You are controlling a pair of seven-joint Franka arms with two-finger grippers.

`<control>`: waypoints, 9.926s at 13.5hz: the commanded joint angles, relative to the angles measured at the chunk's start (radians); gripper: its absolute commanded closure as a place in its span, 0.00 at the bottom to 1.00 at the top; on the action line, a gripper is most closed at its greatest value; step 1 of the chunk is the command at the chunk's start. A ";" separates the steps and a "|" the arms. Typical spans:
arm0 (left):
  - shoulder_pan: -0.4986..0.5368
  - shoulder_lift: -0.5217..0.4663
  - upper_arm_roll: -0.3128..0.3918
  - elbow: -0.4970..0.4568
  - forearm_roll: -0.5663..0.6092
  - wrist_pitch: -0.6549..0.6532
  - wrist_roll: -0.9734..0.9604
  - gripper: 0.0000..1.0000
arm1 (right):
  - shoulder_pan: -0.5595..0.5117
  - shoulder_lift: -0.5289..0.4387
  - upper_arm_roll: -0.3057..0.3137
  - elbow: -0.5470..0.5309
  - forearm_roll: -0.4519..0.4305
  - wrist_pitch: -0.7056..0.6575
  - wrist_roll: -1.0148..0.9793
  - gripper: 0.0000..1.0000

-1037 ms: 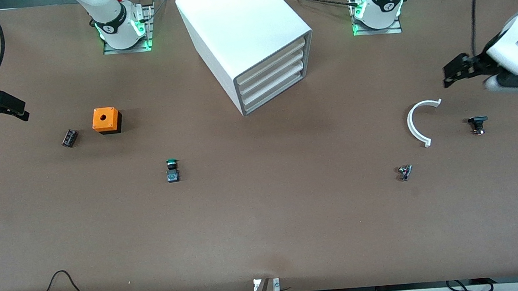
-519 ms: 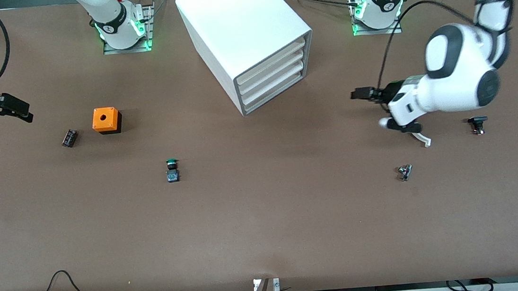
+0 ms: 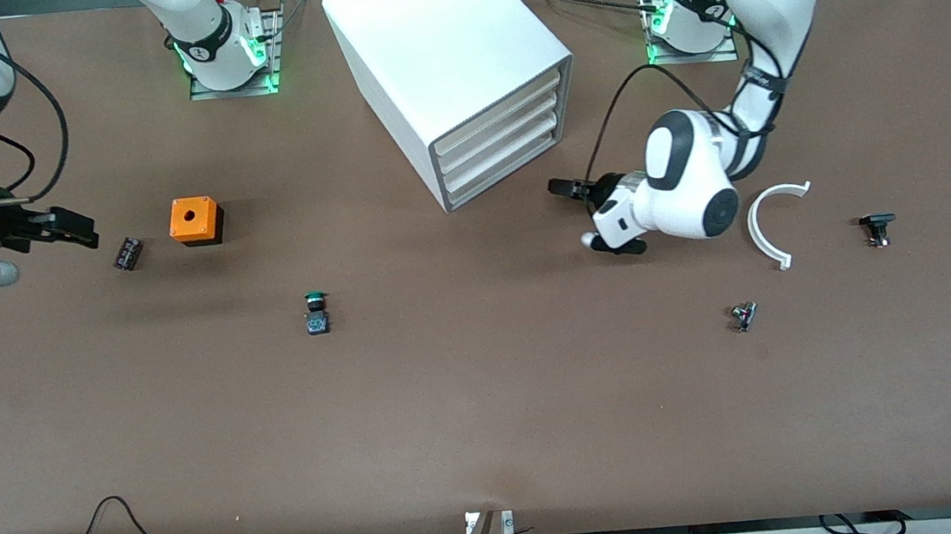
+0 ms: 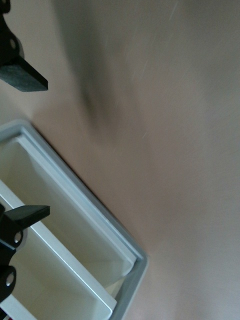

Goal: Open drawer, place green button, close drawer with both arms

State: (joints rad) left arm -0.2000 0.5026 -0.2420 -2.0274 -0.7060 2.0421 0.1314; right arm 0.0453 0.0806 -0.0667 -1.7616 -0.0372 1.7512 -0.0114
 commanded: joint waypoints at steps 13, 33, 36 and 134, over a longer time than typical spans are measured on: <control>0.011 -0.010 -0.122 -0.175 -0.320 0.050 0.250 1.00 | 0.249 0.352 -0.004 0.034 0.095 0.302 0.018 0.00; 0.235 -0.373 0.121 0.041 0.277 0.139 0.309 0.00 | 0.304 0.613 0.035 0.036 0.112 0.567 -0.028 0.18; 0.281 -0.490 0.138 0.068 0.447 0.008 0.312 0.00 | 0.304 0.617 0.036 0.036 0.114 0.580 -0.028 0.38; 0.134 -0.426 0.224 0.340 0.618 -0.265 -0.004 0.00 | -0.033 -0.116 0.024 0.014 -0.038 -0.053 0.004 0.00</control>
State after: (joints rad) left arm -0.0832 0.1249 -0.0167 -1.7401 -0.1514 1.8908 0.0706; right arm 0.0145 -0.0146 -0.0490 -1.7213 -0.0666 1.6801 -0.0041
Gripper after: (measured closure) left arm 0.000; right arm 0.000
